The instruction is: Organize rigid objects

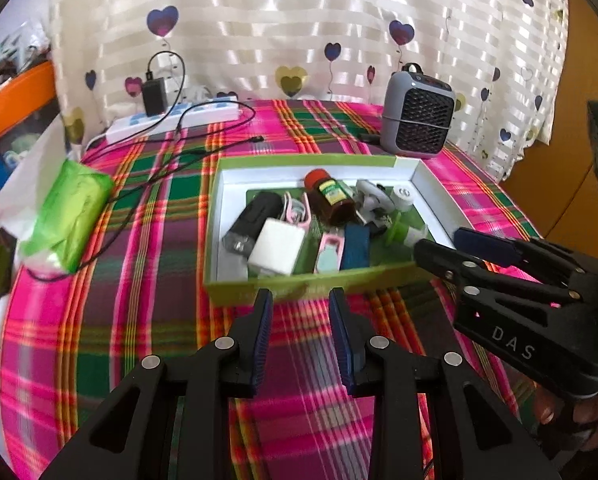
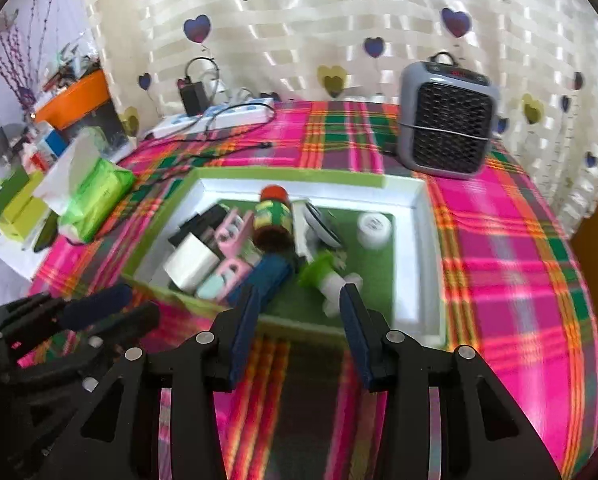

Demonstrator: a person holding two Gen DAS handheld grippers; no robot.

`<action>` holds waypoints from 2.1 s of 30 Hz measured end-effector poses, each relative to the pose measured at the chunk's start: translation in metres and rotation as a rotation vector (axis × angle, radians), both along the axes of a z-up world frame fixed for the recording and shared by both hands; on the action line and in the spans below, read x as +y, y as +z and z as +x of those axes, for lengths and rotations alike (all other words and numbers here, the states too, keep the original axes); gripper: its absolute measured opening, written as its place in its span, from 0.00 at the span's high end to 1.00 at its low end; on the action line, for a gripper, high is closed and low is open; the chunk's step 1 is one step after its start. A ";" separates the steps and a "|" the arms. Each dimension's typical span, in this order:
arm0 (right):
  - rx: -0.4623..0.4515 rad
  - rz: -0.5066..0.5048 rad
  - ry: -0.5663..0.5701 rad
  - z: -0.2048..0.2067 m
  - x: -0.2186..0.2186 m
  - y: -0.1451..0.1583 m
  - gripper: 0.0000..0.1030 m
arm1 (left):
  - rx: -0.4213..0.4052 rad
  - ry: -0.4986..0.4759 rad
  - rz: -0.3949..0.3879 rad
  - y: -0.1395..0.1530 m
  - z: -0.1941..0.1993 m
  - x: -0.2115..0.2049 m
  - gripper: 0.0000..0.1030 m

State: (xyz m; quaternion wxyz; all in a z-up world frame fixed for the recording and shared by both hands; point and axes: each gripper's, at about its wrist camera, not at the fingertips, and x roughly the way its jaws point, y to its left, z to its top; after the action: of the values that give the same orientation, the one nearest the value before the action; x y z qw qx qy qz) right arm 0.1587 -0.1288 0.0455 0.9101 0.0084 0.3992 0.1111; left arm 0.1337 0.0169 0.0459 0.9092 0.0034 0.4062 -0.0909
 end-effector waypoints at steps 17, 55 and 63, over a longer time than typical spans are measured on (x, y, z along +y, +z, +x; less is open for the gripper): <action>0.057 -0.048 -0.048 -0.053 -0.009 -0.028 0.58 | 0.054 0.069 0.034 -0.031 -0.050 0.000 0.73; 0.061 -0.088 -0.090 -0.076 -0.025 -0.043 0.45 | 0.060 0.120 0.084 -0.041 -0.060 -0.013 0.69; 0.061 -0.088 -0.090 -0.076 -0.025 -0.043 0.45 | 0.060 0.120 0.084 -0.041 -0.060 -0.013 0.69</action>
State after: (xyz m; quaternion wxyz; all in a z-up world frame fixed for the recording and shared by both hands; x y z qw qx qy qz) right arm 0.0827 -0.1540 0.0029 0.9009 -0.0104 0.4307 0.0522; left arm 0.0734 0.0043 0.0049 0.8995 0.0143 0.4362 -0.0193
